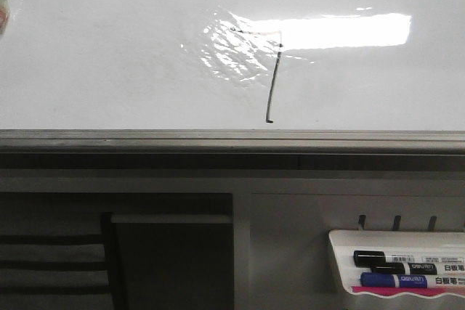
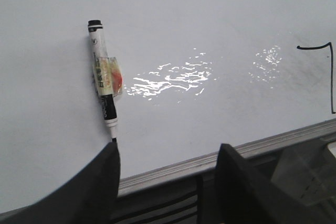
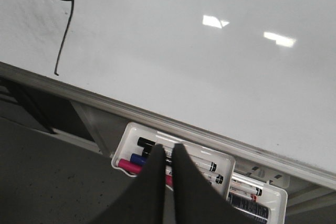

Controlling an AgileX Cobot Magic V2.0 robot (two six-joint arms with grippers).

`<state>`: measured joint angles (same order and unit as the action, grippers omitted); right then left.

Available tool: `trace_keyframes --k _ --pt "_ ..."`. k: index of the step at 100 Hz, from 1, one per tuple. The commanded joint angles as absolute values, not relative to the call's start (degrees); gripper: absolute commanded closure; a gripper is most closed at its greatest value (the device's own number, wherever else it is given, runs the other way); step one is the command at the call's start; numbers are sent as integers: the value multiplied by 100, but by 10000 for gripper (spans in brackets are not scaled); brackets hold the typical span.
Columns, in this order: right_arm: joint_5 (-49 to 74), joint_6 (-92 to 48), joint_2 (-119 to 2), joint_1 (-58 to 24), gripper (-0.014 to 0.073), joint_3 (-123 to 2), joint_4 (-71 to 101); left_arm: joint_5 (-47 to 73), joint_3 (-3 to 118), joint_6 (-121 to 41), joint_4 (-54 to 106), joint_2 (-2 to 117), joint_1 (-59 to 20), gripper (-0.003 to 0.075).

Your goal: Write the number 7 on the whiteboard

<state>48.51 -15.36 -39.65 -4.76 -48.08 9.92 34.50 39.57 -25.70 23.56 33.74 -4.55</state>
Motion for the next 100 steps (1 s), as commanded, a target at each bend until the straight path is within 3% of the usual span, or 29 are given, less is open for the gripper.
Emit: trace_keyframes --k 1,19,46,100 --pt "3838 -1478 -3782 -443 653 -4422 970 2697 3577 -2513 2424 3006 -431 354" --pt "3022 -1293 -3540 -443 653 -3718 1109 1708 2546 -2362 2423 2398 -431 392" --pt "1859 -1344 -3256 -443 657 -3134 1335 1100 1976 -2252 2452 2222 -431 738" --pt "1881 -1344 -3256 -443 657 -3087 1335 1141 1976 -2218 2831 2222 -431 741"
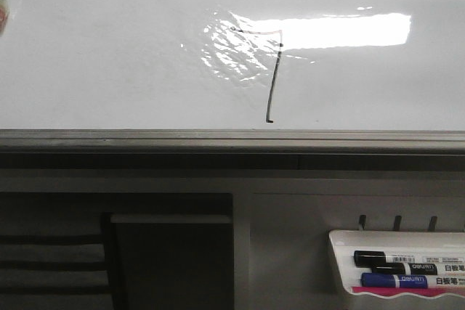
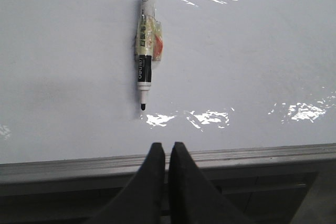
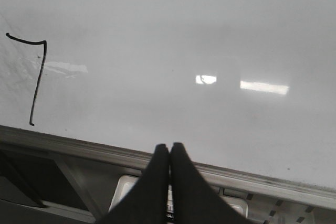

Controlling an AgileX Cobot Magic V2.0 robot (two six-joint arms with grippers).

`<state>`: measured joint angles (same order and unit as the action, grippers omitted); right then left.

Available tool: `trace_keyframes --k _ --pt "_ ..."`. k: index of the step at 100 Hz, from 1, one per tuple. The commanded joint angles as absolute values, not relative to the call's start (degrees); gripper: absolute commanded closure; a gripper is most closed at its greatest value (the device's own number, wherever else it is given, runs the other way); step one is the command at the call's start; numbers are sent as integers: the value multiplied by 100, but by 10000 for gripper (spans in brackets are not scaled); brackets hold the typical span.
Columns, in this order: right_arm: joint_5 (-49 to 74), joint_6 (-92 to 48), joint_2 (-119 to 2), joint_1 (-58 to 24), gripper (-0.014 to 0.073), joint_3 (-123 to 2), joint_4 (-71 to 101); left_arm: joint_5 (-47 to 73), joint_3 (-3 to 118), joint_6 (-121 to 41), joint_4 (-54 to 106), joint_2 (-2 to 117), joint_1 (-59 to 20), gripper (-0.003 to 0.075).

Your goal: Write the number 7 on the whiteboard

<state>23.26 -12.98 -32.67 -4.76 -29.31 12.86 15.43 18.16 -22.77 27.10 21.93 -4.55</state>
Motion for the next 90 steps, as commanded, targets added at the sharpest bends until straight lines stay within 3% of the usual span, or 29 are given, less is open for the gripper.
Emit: trace_keyframes --k 1,23,42,63,90 --pt "1881 -1344 -3256 -443 657 -3087 1335 1141 1976 -2218 2831 2222 -431 741" --pt "1881 -1344 -3256 -443 657 -3087 1335 1037 1784 -2218 2783 1601 -398 741" --pt "1881 -1344 -3256 -443 657 -3087 1335 580 1030 -2218 2747 470 -342 741" --pt "1881 -1344 -3256 -443 657 -3087 1335 344 373 -2168 2869 21 -342 741" --pt "1871 -1344 -3256 -443 657 -3087 1335 -526 -194 631 -272 -193 -342 741"
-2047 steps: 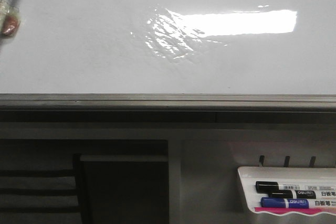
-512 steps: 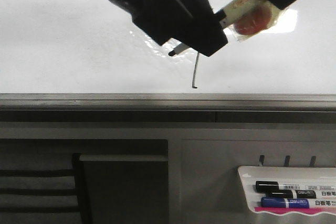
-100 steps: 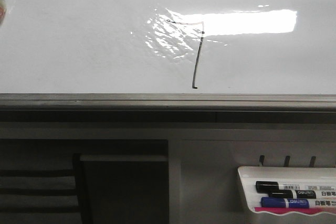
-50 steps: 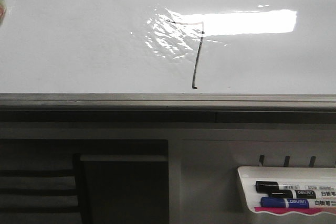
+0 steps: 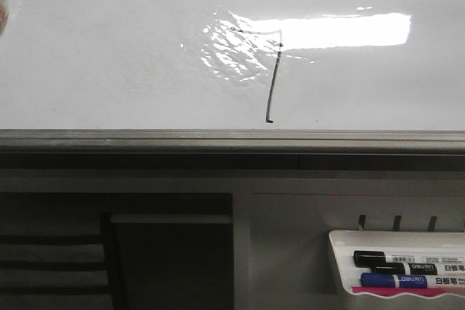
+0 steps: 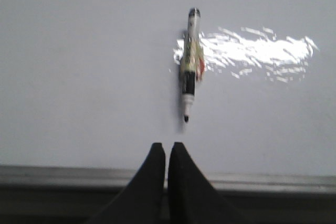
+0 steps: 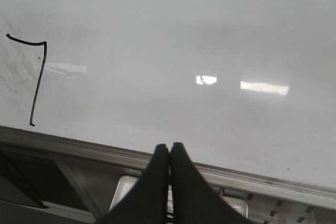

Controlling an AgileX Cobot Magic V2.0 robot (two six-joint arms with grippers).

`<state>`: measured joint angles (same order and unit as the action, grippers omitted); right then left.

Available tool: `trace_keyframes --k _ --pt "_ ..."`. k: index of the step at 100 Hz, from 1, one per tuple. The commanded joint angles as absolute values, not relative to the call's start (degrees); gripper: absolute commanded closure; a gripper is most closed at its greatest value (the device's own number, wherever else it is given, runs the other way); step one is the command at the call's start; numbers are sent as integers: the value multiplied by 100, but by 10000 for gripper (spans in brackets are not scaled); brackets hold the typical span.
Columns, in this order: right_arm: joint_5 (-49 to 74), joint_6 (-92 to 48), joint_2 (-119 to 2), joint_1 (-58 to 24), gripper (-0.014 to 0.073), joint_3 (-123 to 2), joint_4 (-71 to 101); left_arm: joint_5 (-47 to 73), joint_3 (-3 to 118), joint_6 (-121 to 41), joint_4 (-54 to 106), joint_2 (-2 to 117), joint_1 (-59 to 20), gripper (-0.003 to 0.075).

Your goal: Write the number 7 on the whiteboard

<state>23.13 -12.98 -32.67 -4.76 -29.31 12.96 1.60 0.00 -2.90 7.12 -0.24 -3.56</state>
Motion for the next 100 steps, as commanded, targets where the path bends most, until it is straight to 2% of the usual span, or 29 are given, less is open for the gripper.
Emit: trace_keyframes --k 1,100 --pt "1871 -1344 -3256 -443 657 -3087 1335 -479 -185 654 -305 -193 -342 741" --pt "1803 -1344 -3000 -382 657 -2927 1335 -385 -202 681 -349 -193 -342 741"
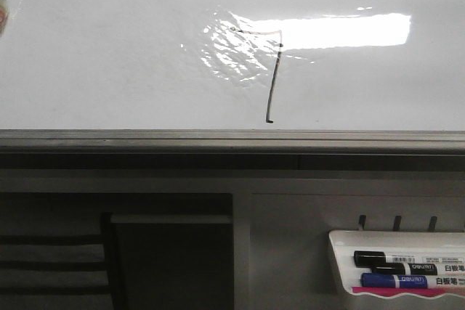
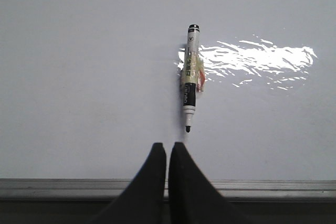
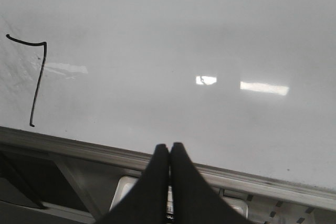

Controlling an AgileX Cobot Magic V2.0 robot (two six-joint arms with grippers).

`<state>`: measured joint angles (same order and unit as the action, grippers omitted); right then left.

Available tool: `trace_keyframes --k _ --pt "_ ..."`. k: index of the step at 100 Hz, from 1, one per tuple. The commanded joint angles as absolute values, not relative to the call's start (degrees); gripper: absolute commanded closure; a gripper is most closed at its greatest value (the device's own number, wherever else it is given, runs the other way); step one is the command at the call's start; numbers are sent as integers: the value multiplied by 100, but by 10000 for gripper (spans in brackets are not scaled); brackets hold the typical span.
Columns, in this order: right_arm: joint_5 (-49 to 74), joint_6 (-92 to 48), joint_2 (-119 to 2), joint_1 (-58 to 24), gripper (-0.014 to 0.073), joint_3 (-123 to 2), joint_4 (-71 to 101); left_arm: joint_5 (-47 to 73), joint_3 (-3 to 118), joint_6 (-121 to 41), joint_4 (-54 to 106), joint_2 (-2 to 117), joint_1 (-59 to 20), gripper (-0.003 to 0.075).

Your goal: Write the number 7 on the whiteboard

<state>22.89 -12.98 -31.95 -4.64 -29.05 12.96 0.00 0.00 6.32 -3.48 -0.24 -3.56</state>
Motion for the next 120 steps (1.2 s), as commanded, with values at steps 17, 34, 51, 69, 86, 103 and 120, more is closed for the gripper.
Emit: trace_keyframes --k 17,34,51,69,86,103,120 --pt "1417 -1344 -2062 -43 657 -2083 1335 -385 -202 681 -349 -193 -342 741" --pt "382 -1344 -1060 92 657 -878 1407 -385 -202 681 -349 -193 -342 741" --pt "0 -1344 -228 92 657 -52 1407 -385 -202 681 -349 -193 -342 741" --pt "83 -1344 173 79 657 226 1407 -385 -202 681 -349 -193 -342 741" --pt "58 -1344 173 79 657 226 1407 -385 -202 681 -349 -193 -342 741" --pt "0 -1227 173 79 657 226 1340 -385 -202 681 -349 -193 -342 741" --pt "-307 996 173 79 657 226 -979 -385 -202 681 -349 -193 -342 741"
